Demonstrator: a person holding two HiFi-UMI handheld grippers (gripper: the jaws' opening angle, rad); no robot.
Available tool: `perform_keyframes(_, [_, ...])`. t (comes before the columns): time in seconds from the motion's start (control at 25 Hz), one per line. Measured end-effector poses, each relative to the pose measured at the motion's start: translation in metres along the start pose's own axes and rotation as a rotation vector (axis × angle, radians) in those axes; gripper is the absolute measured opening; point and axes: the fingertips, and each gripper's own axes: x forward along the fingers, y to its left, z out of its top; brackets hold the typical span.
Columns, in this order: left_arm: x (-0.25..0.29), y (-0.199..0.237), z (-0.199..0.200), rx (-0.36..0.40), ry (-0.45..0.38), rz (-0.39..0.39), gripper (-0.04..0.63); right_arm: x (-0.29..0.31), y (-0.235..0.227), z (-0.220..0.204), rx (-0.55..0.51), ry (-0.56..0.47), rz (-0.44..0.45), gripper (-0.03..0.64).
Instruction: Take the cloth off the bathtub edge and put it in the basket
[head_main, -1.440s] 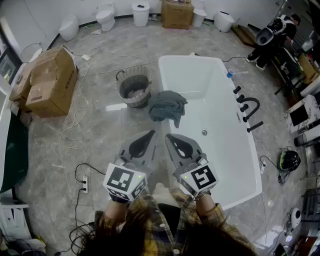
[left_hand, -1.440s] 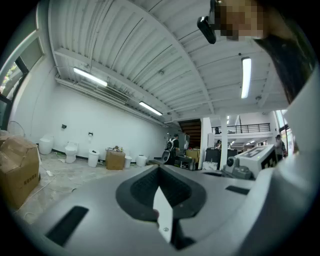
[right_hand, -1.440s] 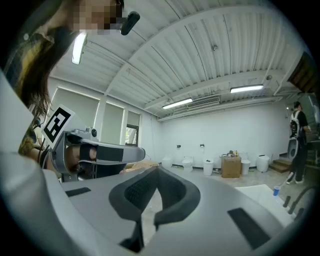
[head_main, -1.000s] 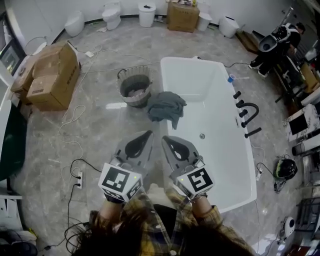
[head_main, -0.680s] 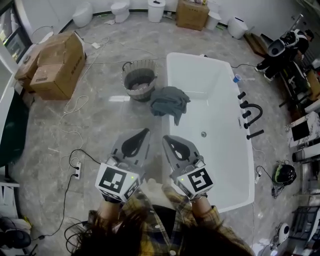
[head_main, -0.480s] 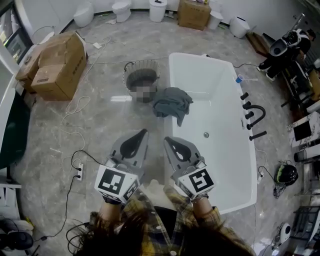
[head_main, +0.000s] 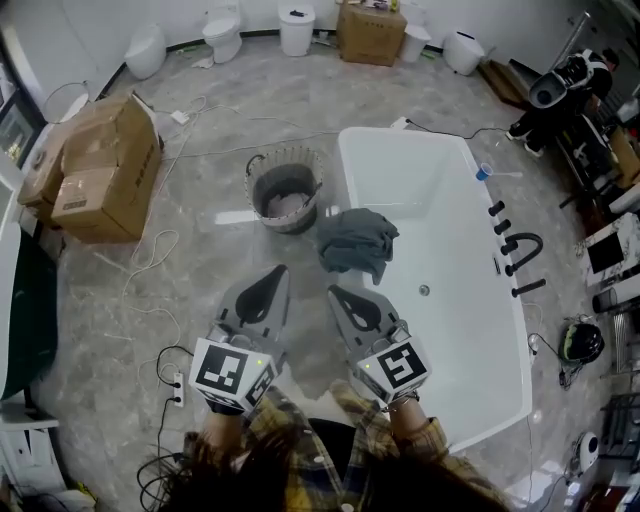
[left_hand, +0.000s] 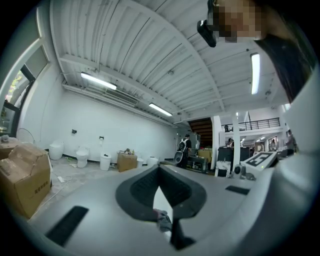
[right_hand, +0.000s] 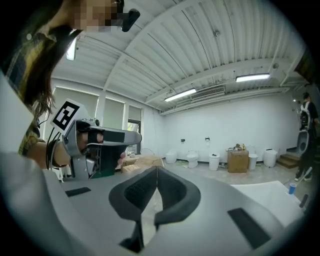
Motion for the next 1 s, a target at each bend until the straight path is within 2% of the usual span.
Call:
perform_keyframes(0.24, [0.029,0.078,0.01,0.0,0.012,-0.038,0.017,0.079,-0.017,0.008,0.005,0.022,-0.054,0.017])
perform_keyframes(0.52, [0.042,0.142,0.013,0.004,0.012,-0.094,0.017,0.144,-0.012,0.009,0.0,0.031,-0.111,0.017])
perform_keyframes(0.76, [0.044,0.171,0.013,-0.001,0.011,-0.142,0.017,0.164,-0.002,-0.003,0.002,0.073,-0.169,0.017])
perform_keyframes(1.0, [0.053,0.182,0.01,-0.026,0.02,-0.142,0.017,0.165,-0.015,-0.013,0.017,0.125,-0.199,0.017])
